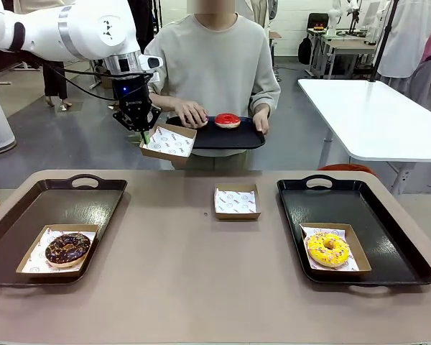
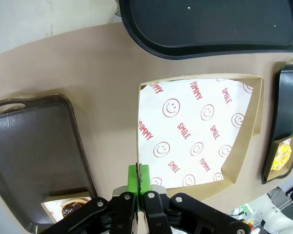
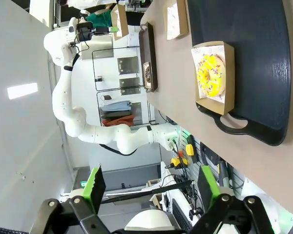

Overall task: Individually package the donuts and arrange them on the tray.
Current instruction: Place the picked Paper togo box on the Handle tray while simultaneously picking up another Paper togo box from the table with the other hand.

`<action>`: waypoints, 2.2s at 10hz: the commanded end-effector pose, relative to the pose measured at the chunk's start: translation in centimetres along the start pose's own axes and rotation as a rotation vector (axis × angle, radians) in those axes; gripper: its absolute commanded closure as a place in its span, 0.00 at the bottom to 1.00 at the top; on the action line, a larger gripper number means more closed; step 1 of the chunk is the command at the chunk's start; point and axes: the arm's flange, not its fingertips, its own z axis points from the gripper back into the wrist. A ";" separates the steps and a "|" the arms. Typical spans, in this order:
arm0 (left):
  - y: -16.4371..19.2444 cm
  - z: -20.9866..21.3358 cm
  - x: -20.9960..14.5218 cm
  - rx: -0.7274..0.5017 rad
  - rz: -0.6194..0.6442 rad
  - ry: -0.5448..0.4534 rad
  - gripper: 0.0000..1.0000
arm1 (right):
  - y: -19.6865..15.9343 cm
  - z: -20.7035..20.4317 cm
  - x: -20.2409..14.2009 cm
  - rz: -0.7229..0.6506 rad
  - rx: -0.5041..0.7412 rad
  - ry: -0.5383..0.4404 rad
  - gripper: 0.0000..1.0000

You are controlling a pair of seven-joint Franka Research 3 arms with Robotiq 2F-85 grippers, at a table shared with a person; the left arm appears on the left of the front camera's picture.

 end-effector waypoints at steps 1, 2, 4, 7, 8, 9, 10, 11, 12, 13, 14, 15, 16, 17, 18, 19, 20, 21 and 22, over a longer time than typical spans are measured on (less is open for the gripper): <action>0.1 0.0 -0.3 0.002 -0.001 -0.001 1.00 | 0.0 0.0 -0.1 -0.003 0.013 0.008 0.00; 0.1 0.0 -0.3 0.002 -0.001 -0.001 1.00 | 0.0 0.0 -0.1 -0.003 0.013 0.008 0.00; 0.1 0.0 -0.3 0.002 -0.001 -0.001 1.00 | 0.0 0.0 -0.1 -0.003 0.013 0.008 0.00; 0.1 0.0 -0.3 0.002 -0.001 -0.001 1.00 | 0.0 0.0 -0.1 -0.003 0.013 0.008 0.00; 0.1 0.0 -0.3 0.002 -0.001 -0.001 1.00 | 0.0 0.0 -0.1 -0.003 0.013 0.008 0.00; 0.1 0.0 -0.3 0.002 -0.001 -0.001 1.00 | 0.0 0.0 -0.1 -0.003 0.013 0.008 0.00; 0.1 0.0 -0.3 0.002 -0.001 -0.001 1.00 | 0.0 0.0 -0.1 -0.003 0.013 0.008 0.00; 0.1 0.0 -0.3 0.002 -0.001 -0.001 1.00 | 0.0 0.0 -0.1 -0.003 0.013 0.008 0.00; 0.1 0.0 -0.3 0.002 -0.001 -0.001 1.00 | 0.0 0.0 -0.1 -0.003 0.013 0.008 0.00; 0.1 0.0 -0.3 0.002 -0.001 -0.001 1.00 | 0.0 0.0 -0.1 -0.003 0.013 0.008 0.00; 0.1 0.0 -0.3 0.002 -0.001 -0.001 1.00 | 0.0 0.0 -0.1 -0.003 0.013 0.008 0.00; 0.1 0.0 -0.3 0.002 -0.001 -0.001 1.00 | 0.0 0.0 -0.1 -0.003 0.013 0.008 0.00; 0.1 0.0 -0.3 0.002 -0.001 -0.001 1.00 | 0.0 0.0 -0.1 -0.003 0.013 0.008 0.00; 0.1 0.0 -0.3 0.002 -0.001 -0.001 1.00 | 0.0 0.0 -0.1 -0.003 0.013 0.008 0.00; 0.1 0.0 -0.3 0.002 -0.001 -0.001 1.00 | 0.0 0.0 -0.1 -0.003 0.013 0.008 0.00; 0.1 0.0 -0.3 0.002 -0.001 -0.001 1.00 | 0.0 0.0 -0.1 -0.003 0.013 0.008 0.00; 0.1 0.0 -0.3 0.002 -0.001 -0.001 1.00 | 0.0 0.0 -0.1 -0.003 0.013 0.008 0.00; 0.1 0.0 -0.3 0.002 -0.001 -0.001 1.00 | 0.0 0.0 -0.1 -0.003 0.013 0.008 0.00; 0.0 0.0 0.0 0.000 0.000 0.001 0.99 | 0.0 0.0 0.0 0.000 0.002 0.002 0.00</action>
